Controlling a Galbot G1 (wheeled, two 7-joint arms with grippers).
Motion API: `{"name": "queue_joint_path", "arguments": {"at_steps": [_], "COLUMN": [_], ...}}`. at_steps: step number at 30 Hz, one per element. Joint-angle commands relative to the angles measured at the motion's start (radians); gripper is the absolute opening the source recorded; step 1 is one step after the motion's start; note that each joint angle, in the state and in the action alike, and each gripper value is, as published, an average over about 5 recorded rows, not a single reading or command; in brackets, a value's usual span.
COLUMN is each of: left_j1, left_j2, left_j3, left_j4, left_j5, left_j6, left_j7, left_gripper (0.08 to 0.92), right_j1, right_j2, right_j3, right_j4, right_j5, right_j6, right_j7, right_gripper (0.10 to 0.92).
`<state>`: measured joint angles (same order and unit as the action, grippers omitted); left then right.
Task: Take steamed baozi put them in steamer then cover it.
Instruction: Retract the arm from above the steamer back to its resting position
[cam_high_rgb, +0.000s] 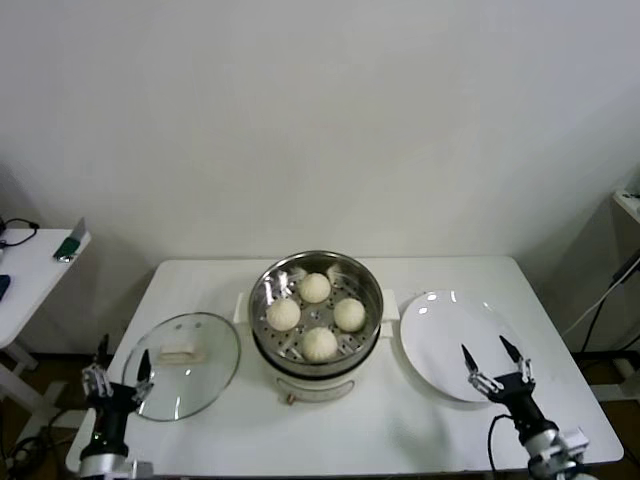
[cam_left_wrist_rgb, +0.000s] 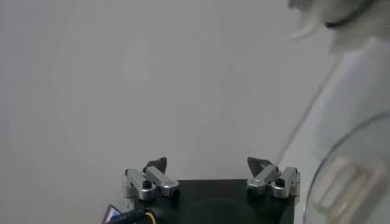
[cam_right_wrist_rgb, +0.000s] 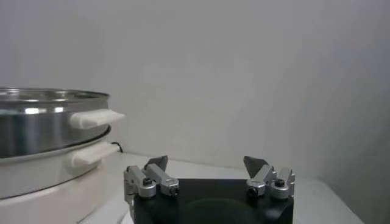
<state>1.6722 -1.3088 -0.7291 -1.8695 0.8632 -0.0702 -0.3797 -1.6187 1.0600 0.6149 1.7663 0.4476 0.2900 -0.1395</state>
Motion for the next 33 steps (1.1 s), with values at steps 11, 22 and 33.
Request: {"name": "queue_joint_path", "arguments": {"at_steps": [11,22,33], "left_j1": [-0.161,-0.283,-0.357], "left_j2": [0.015,0.026,0.045], "left_j3": [0.051,0.080,0.116], "left_j4": [0.358,0.439,0.523], "left_j5": [0.466,0.442,0.394], "left_j6": [-0.001,-0.005,0.010], "left_j7": [-0.120,-0.081,-0.051], "left_gripper": [0.823,0.823,0.823], "right_j1": [-0.120,-0.134,-0.151], "right_j2": [0.111,0.127,0.143], "right_j3": [0.011,0.022,0.052], "right_j4": [-0.014,-0.017,0.002], "right_j5": [-0.061,-0.063,-0.060], "right_j6": [0.179,0.186,0.186], "right_j7": [0.013,0.017,0.026], "right_gripper": [0.823,0.823,0.823]}}
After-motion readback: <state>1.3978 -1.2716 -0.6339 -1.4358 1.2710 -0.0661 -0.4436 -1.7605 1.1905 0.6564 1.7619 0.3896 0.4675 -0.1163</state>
